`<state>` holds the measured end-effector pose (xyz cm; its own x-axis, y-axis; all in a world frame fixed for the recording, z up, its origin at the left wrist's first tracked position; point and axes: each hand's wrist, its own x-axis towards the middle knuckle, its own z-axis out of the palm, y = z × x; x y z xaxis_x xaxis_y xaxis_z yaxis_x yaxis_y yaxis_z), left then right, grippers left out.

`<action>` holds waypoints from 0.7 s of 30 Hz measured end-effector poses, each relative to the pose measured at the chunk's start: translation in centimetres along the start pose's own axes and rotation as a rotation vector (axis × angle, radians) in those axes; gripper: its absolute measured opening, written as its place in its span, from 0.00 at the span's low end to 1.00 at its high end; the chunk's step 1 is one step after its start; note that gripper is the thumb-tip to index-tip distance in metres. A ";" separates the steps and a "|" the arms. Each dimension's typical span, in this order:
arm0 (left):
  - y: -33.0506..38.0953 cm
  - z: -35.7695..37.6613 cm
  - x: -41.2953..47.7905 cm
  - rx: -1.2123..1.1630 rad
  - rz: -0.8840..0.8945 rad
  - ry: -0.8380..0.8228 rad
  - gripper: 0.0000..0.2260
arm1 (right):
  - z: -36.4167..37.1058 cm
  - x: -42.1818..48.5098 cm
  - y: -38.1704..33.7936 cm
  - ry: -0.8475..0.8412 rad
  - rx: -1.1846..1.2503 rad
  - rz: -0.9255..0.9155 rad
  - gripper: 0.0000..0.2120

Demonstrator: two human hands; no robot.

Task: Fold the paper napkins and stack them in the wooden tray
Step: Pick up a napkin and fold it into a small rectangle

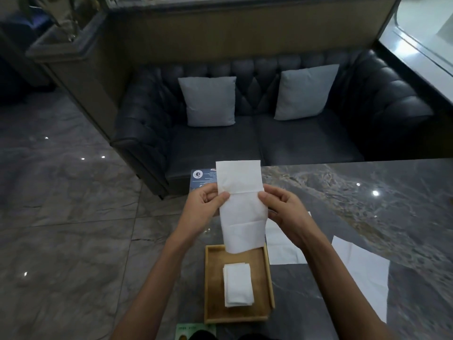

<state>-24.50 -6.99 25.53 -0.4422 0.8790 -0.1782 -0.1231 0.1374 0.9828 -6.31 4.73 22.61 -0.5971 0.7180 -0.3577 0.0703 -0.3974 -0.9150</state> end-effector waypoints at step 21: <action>1.5 -1.2 -0.2 -0.149 0.139 -0.162 0.17 | 1.0 -0.3 -2.7 0.039 -0.119 -0.196 0.15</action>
<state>-25.64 -7.47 26.94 -0.3174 0.9481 -0.0204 -0.2063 -0.0480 0.9773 -7.12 4.97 25.36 -0.5776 0.7971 -0.1762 0.0516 -0.1797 -0.9824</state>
